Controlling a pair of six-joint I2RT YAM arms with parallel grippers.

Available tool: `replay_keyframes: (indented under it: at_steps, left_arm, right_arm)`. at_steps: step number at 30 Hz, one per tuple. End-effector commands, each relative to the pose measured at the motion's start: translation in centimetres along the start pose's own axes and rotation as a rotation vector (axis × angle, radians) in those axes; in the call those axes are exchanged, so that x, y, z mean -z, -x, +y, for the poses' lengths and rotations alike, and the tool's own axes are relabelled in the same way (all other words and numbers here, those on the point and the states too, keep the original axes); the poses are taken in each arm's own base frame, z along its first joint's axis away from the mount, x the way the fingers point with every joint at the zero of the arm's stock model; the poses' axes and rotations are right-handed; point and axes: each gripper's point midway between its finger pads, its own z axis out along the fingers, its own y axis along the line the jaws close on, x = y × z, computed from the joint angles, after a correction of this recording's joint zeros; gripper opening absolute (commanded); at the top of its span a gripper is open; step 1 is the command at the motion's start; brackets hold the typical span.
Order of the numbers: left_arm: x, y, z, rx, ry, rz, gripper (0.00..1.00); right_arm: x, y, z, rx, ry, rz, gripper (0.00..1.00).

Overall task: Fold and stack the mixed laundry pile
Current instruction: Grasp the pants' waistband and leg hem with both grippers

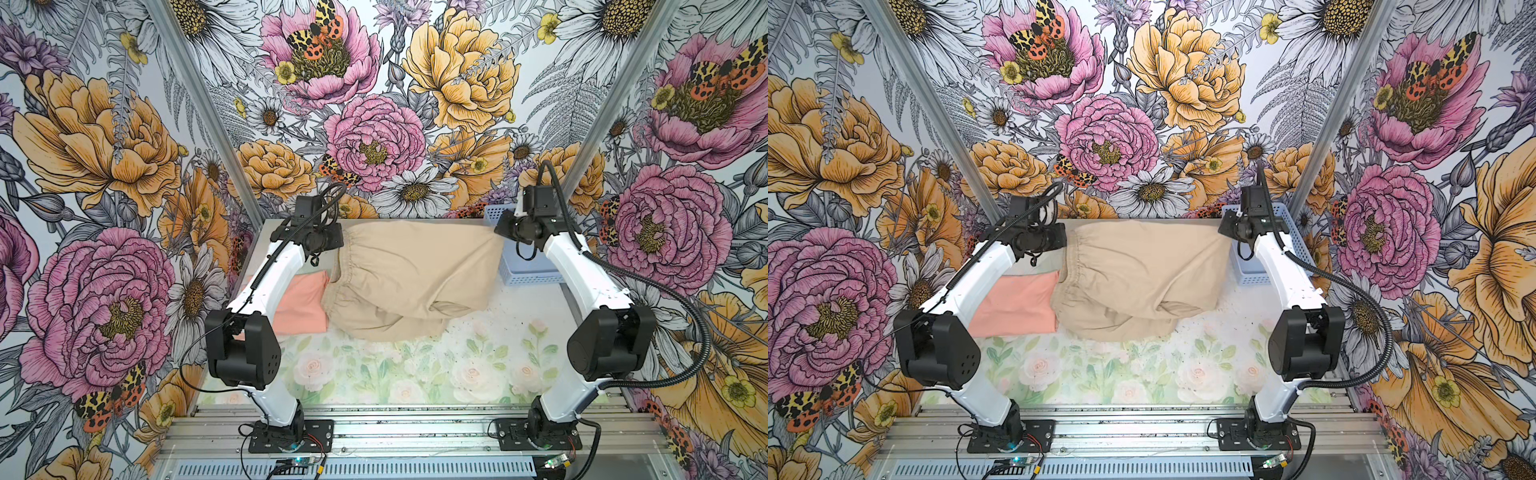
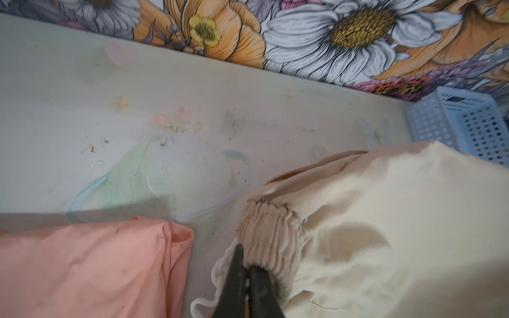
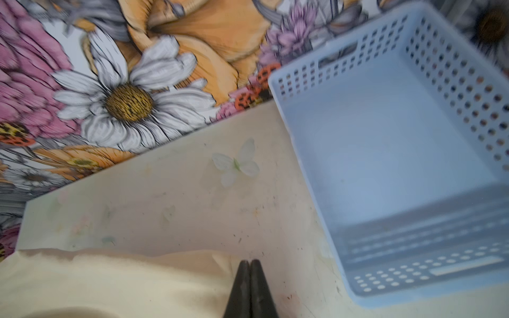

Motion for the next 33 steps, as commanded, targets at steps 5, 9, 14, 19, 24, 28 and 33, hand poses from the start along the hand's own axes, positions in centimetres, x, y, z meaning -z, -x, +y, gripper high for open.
replay_keyframes:
  at_steps: [5,9,14,19,24,28,33]
  left_arm:
    - [-7.7,0.3,1.7,0.050,-0.031,0.049,0.00]
    - [-12.0,-0.8,4.1,0.098,-0.019,0.093,0.00]
    - [-15.8,-1.5,6.2,0.124,0.009,0.123,0.00]
    - [-18.0,-1.3,7.9,0.162,0.035,0.121,0.00]
    - [-18.0,-0.4,8.6,0.179,0.069,0.097,0.62]
    - [-15.3,-0.2,9.2,0.193,0.130,0.074,0.86]
    - [-11.7,-3.2,9.8,0.188,0.197,0.136,0.86]
  right_arm:
    - [-7.7,0.9,-0.5,0.017,-0.036,0.059,0.00]
    - [-12.7,1.1,-0.5,0.027,-0.043,0.073,0.00]
    - [-18.3,0.5,-1.3,0.031,-0.075,0.082,0.00]
    - [-21.3,1.5,-1.2,0.029,-0.073,0.038,0.00]
    - [-21.6,3.1,-0.2,0.022,-0.038,-0.008,0.35]
    - [-19.0,3.0,0.7,0.035,-0.024,0.023,0.51]
    - [-14.5,-0.6,1.5,0.039,0.002,0.137,0.53]
